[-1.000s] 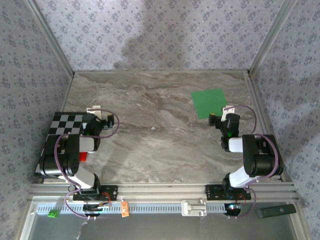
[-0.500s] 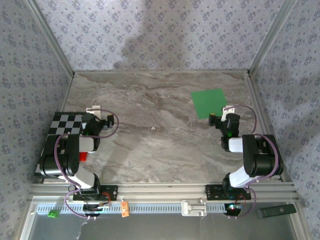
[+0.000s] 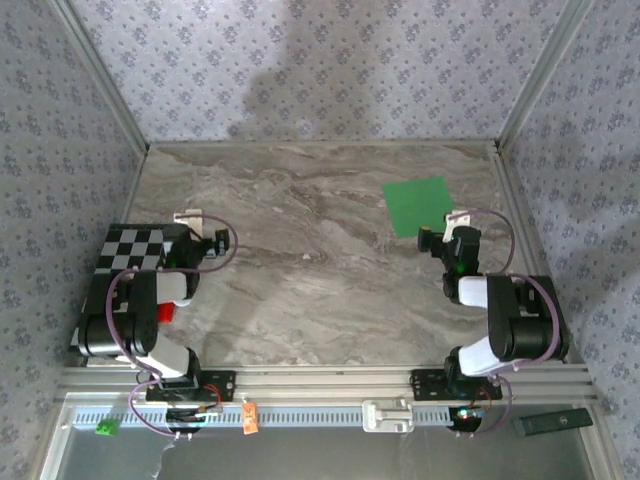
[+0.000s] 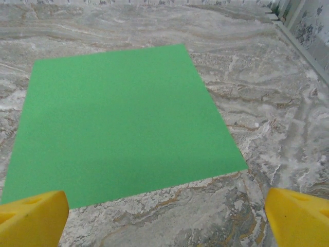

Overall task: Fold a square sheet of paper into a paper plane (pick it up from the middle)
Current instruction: Move the square sheet of paper to the center of the table.

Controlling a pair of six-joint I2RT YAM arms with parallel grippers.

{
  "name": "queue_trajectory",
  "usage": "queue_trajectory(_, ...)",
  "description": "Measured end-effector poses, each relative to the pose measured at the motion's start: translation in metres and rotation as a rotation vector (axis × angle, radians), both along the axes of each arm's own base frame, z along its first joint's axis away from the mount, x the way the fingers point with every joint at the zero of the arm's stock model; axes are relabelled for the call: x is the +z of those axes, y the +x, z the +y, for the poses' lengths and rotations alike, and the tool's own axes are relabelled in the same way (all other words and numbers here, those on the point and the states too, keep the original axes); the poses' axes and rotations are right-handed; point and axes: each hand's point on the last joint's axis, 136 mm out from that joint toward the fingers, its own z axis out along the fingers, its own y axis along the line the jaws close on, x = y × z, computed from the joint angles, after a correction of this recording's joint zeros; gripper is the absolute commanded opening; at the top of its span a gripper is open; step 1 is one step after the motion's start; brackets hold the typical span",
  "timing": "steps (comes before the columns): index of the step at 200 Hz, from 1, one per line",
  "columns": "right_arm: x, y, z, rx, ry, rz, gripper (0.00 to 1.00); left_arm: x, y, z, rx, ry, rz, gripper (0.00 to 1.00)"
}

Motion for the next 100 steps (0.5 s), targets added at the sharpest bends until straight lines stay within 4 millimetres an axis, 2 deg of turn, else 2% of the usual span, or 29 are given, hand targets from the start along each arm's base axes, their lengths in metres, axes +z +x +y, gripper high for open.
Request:
queue_trajectory(34,0.056,0.003,0.001,-0.028,-0.009,-0.087,1.00,0.064,0.008,0.001,0.023,-0.014,-0.100,1.00)
queue_trajectory(55,0.090,0.008,0.001,-0.060,0.039,-0.112,1.00,0.096,0.007,0.000,0.048,-0.071,-0.134,1.00)
queue_trajectory(81,0.123,0.023,0.002,-0.099,0.137,-0.086,1.00,0.122,0.008,0.000,0.101,-0.187,-0.102,1.00)
queue_trajectory(100,0.129,0.041,0.007,-0.107,0.204,-0.029,1.00,0.135,0.009,0.000,0.143,-0.264,-0.057,1.00)
